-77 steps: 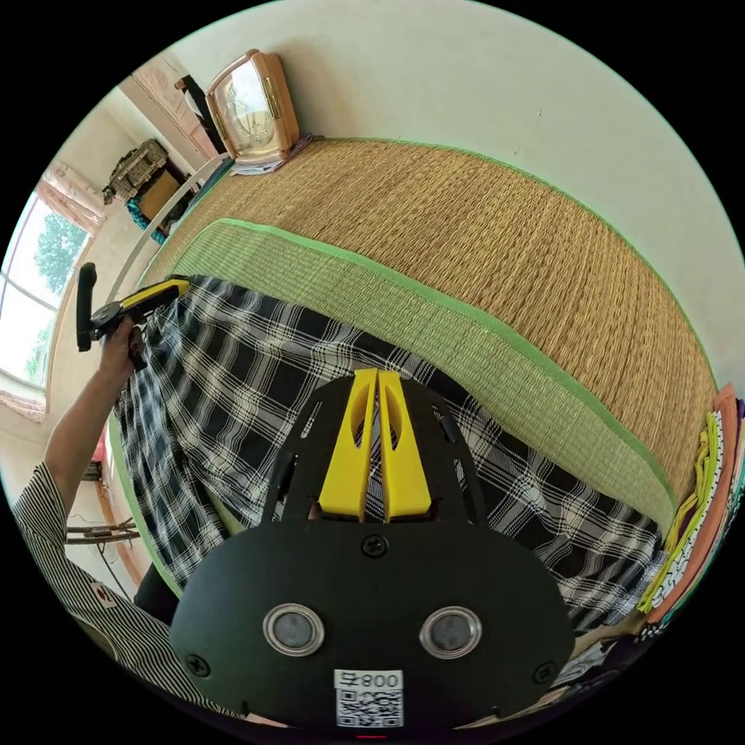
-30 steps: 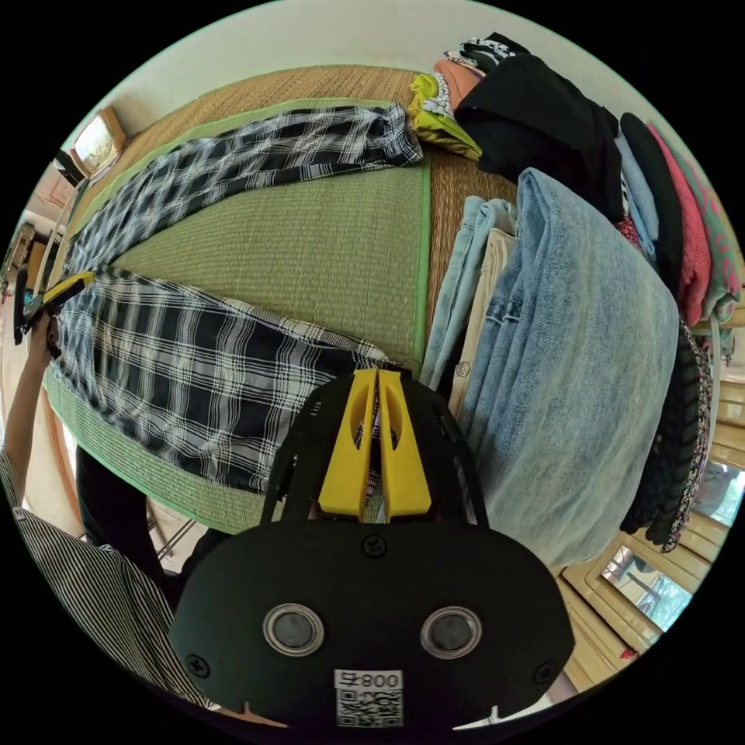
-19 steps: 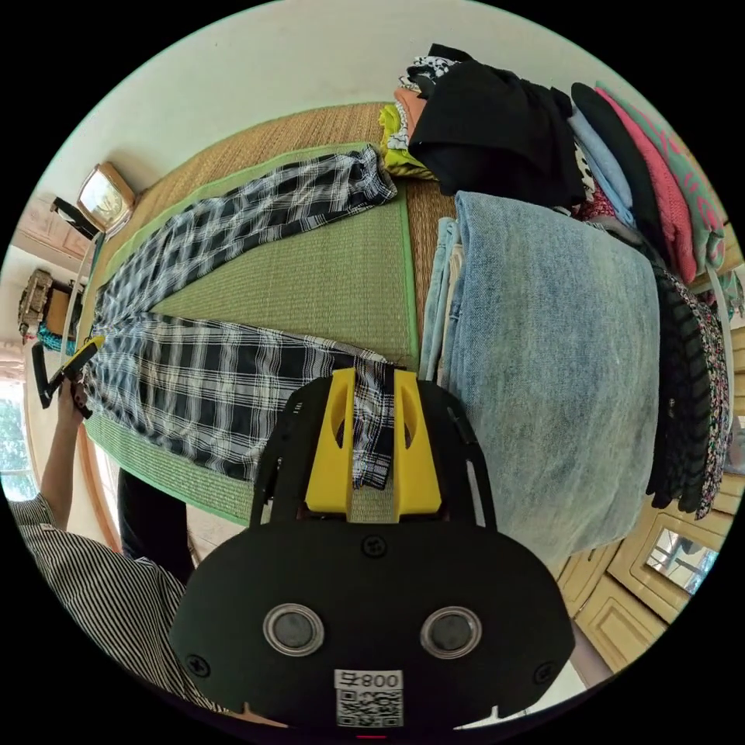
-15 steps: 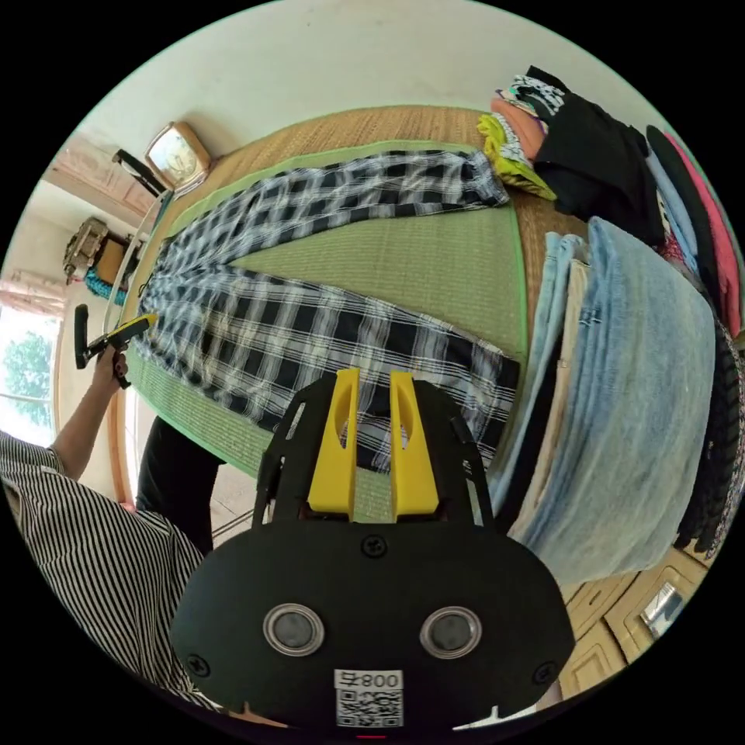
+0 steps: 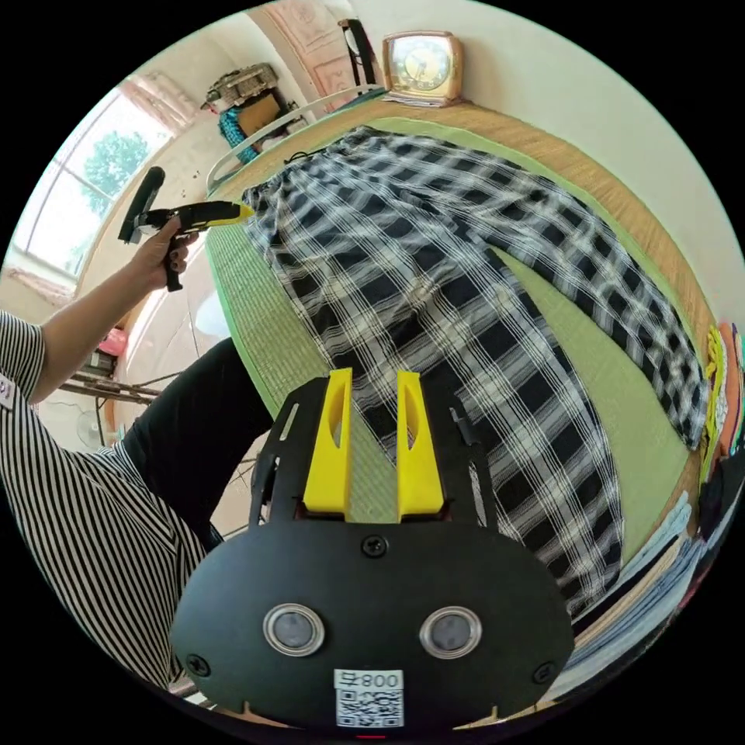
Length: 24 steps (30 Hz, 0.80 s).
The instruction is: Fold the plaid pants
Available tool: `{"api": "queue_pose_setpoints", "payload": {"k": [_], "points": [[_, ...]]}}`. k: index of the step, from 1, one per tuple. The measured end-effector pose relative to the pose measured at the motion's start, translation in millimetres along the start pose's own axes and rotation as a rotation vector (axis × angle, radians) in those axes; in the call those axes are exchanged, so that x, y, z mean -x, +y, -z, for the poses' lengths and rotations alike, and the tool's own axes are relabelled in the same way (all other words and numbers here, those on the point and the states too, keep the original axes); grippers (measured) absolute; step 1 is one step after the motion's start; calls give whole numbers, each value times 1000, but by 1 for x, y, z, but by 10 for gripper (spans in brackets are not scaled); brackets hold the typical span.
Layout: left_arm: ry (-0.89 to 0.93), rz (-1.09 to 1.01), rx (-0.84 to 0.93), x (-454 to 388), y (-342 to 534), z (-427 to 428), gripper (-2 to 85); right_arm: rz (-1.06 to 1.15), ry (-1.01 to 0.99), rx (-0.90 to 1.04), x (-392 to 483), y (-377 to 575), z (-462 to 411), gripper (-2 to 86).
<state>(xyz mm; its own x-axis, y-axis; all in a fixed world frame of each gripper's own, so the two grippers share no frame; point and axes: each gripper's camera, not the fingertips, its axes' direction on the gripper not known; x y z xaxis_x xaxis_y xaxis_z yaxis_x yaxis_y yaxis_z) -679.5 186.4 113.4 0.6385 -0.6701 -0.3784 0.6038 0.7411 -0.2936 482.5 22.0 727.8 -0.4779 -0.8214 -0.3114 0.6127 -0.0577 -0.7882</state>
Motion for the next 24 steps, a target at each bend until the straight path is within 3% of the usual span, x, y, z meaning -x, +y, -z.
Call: {"api": "queue_pose_setpoints", "payload": {"k": [4,8,15,20,24], "points": [[22,229,-127,73,-5,25,92,191,92,3,48,-40,-30,89],[15,338,-121,118,-18,24,79,283,172,87,69,-69,-69,78],[106,315,-116,142,-19,30,11,276,226,77,66,-77,-77,18],[201,263,-184,146,-8,61,4,250,65,20,53,-77,-60,8],[113,215,-146,145,-5,66,4,248,17,51,42,-78,-69,10]]}}
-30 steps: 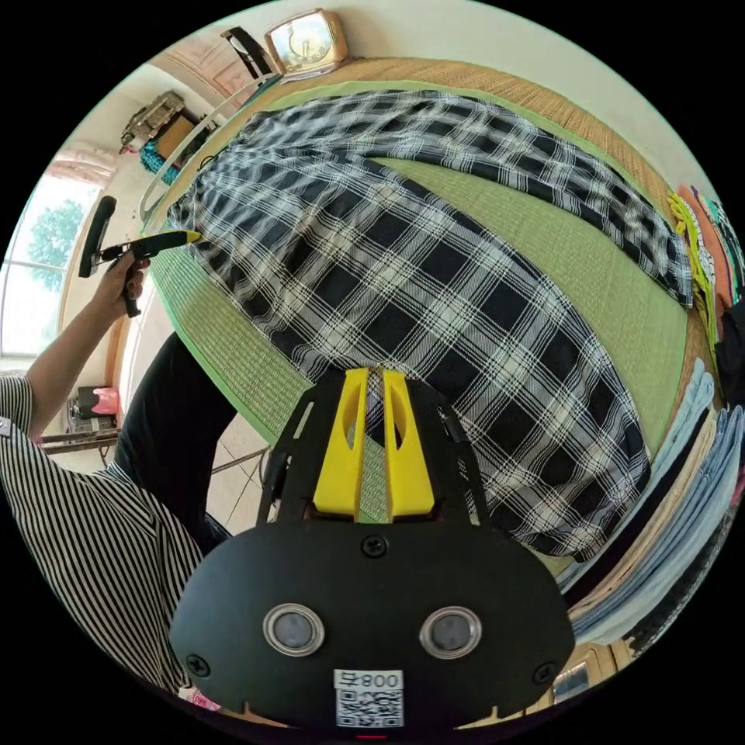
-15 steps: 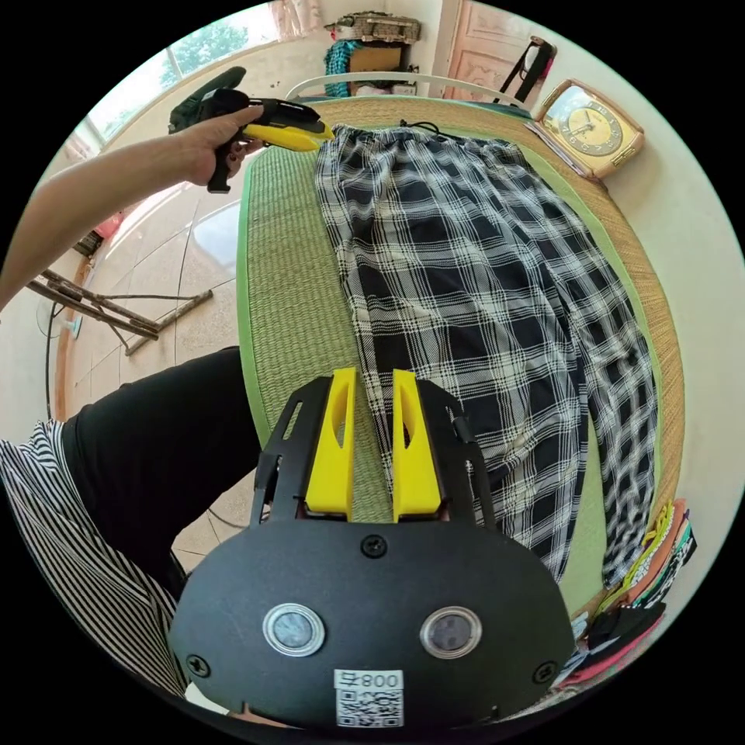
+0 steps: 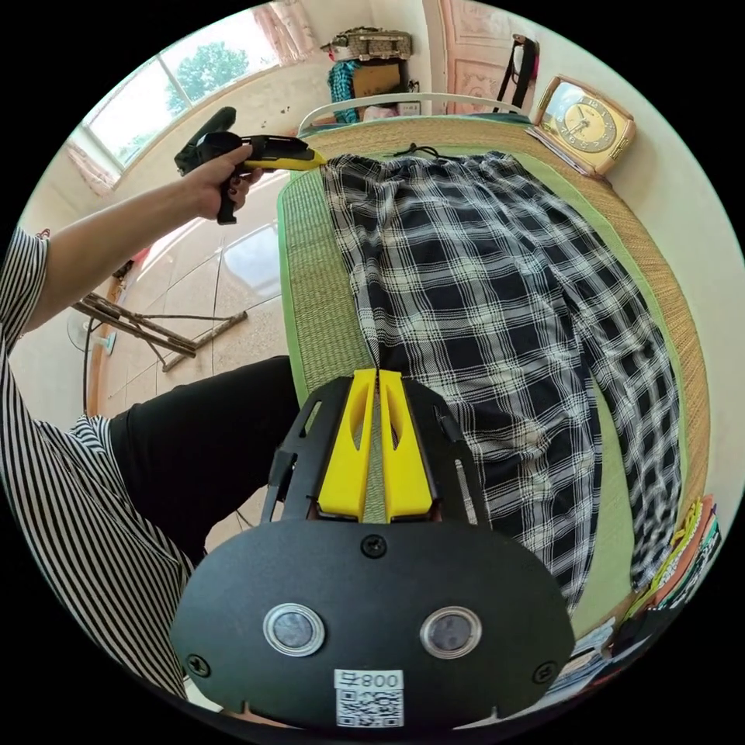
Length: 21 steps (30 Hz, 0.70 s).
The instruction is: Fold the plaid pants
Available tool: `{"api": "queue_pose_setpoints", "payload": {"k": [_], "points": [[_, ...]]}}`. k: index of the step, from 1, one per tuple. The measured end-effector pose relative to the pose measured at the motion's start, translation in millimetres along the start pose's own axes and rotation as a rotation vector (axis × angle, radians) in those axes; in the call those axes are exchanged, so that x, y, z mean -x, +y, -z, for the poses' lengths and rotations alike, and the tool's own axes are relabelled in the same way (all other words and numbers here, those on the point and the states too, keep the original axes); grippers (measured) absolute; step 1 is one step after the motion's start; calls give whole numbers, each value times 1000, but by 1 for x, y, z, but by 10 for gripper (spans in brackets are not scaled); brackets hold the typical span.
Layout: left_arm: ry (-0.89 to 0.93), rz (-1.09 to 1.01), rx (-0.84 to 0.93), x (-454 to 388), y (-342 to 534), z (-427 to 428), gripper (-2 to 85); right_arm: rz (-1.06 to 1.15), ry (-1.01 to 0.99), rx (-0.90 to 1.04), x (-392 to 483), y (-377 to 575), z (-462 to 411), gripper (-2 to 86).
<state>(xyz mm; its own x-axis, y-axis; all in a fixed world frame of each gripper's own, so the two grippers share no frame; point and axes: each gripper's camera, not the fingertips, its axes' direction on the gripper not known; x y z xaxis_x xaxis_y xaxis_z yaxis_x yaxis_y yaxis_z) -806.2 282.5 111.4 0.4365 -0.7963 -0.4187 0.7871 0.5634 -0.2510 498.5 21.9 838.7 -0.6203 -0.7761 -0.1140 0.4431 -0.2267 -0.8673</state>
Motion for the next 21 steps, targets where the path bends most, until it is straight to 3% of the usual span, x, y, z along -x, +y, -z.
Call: {"api": "queue_pose_setpoints", "payload": {"k": [4,12,15,17,21], "points": [[-86,5,71,5,-5,-13,7,-39,-56,21,-17,-2,-15,20],[-163,41,-146,-21,5,6,11,-132,-292,-29,-59,10,8,76],[-47,-126,-94,-71,2,-20,5,-217,-226,-97,-92,19,27,57],[89,-305,48,-126,-3,-66,3,-273,-167,-122,-121,19,35,40],[149,-548,223,-216,-7,-144,1,-393,-7,-160,-192,10,51,15]]}}
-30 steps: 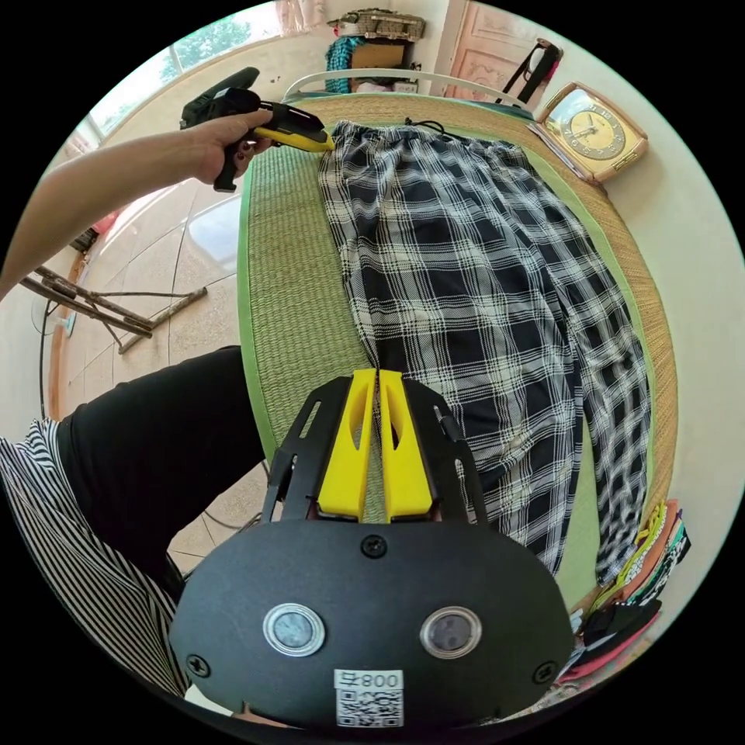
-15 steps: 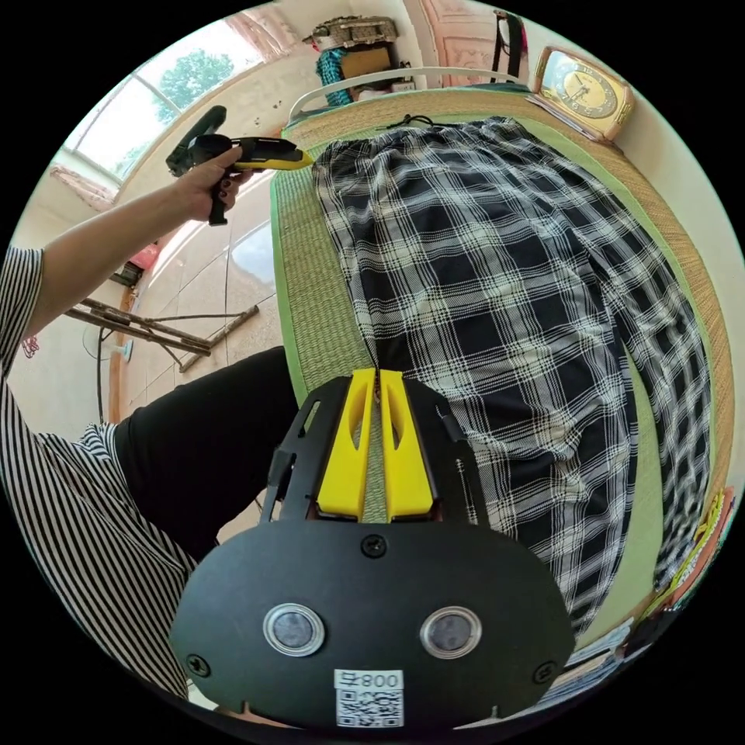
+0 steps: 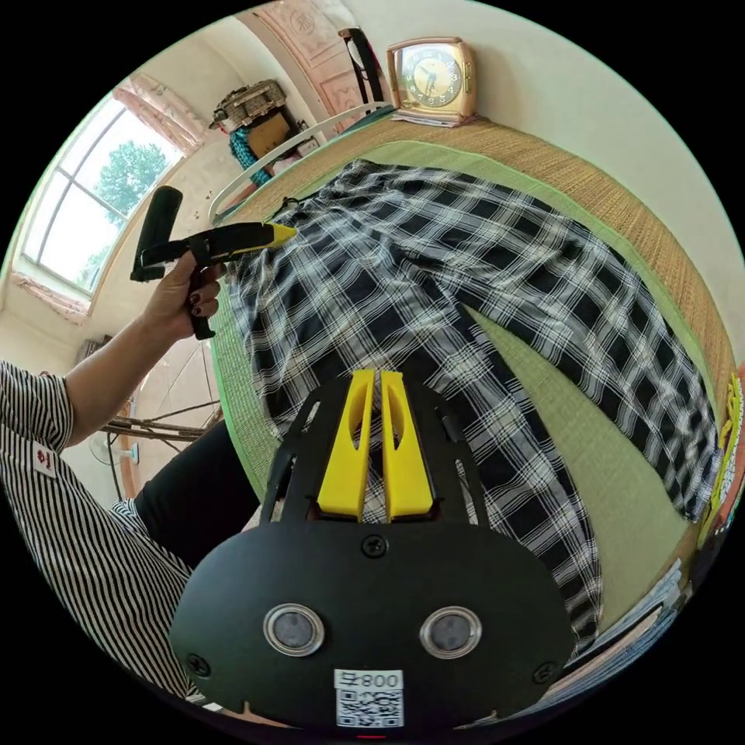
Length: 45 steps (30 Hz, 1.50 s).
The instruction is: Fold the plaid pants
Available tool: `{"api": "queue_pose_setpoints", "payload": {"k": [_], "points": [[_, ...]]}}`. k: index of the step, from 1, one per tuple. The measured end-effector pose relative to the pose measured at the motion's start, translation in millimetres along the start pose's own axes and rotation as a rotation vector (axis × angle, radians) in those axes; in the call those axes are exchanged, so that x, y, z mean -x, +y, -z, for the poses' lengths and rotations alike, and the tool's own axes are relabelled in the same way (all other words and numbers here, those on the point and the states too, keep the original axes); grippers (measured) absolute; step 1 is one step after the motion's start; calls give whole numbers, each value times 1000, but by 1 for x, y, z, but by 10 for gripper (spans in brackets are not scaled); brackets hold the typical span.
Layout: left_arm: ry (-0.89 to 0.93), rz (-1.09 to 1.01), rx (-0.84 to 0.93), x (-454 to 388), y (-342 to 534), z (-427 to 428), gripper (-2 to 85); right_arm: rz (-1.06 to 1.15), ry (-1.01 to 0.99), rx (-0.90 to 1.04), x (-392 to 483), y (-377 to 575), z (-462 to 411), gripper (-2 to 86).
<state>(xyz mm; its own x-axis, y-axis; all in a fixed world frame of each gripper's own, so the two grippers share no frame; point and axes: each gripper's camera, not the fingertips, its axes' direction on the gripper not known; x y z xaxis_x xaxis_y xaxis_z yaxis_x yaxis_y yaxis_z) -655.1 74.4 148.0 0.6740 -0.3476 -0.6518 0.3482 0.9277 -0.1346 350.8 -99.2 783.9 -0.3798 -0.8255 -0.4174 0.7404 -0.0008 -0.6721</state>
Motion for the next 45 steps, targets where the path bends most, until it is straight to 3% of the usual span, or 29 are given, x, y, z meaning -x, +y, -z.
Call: {"api": "queue_pose_setpoints", "payload": {"k": [2,7,14,17,22,27,30,33,39,45], "points": [[-64,-113,98,-30,-35,-47,1,-52,53,-22,-26,-16,3,9],[-183,-165,286,-50,-60,-109,1,-177,82,-6,-88,-43,2,3],[-142,-188,241,-73,-65,-113,1,-205,27,-17,-117,-34,7,1],[-147,-209,176,-88,-82,-114,1,-209,126,-80,-123,-35,27,2],[-185,-218,231,-99,-95,-134,2,-245,47,-43,-152,-38,31,1],[-155,-237,178,-118,-110,-127,2,-367,156,-139,-190,-16,72,1],[-226,-261,260,-122,-117,-143,2,-467,193,-92,-227,-2,78,2],[-216,-270,225,-126,-126,-142,2,-464,91,-132,-242,4,83,3],[-191,-233,239,-135,-147,-138,2,-426,153,-130,-237,-10,89,2],[-184,-182,131,-139,-162,-97,2,-455,111,-115,-243,-21,100,2]]}}
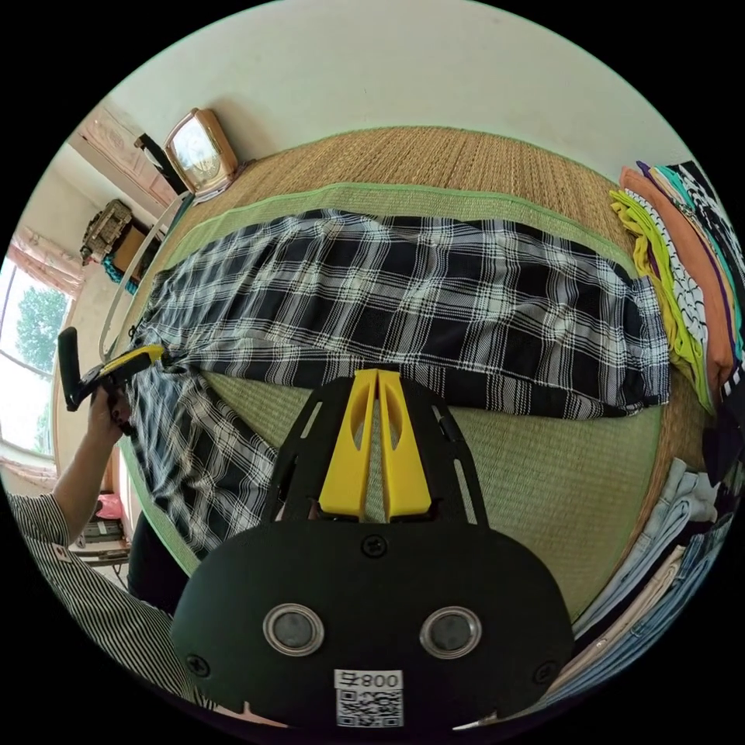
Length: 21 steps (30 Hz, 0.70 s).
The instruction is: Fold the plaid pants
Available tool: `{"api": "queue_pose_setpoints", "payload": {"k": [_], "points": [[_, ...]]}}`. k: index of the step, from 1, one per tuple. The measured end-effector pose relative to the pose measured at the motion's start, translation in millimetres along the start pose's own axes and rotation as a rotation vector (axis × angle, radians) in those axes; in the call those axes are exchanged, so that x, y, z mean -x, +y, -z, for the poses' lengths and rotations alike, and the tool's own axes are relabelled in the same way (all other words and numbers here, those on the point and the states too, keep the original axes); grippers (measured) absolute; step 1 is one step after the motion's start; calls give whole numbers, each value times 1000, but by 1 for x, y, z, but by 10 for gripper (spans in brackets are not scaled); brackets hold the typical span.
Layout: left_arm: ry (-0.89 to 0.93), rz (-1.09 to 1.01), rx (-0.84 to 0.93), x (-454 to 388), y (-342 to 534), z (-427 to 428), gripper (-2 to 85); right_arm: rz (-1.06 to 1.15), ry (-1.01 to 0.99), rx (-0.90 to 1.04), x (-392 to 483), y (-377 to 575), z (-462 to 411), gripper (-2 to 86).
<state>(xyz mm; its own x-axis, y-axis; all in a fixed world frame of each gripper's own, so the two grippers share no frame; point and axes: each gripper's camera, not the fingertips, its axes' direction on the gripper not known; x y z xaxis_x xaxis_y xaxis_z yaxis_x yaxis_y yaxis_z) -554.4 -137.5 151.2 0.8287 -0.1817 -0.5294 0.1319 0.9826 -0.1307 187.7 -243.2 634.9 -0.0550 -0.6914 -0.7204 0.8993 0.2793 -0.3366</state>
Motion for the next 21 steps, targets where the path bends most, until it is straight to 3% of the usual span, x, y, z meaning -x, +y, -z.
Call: {"api": "queue_pose_setpoints", "payload": {"k": [6,8,11,21], "points": [[-82,138,103,36,4,15,5,13,15,38,15,-10,0,4],[20,154,24,45,2,33,10,47,-17,7,28,-15,6,6],[36,161,-78,61,-11,62,28,154,-83,-53,63,-33,15,16],[-189,123,18,135,-114,103,75,506,-143,22,207,-148,-39,75]]}}
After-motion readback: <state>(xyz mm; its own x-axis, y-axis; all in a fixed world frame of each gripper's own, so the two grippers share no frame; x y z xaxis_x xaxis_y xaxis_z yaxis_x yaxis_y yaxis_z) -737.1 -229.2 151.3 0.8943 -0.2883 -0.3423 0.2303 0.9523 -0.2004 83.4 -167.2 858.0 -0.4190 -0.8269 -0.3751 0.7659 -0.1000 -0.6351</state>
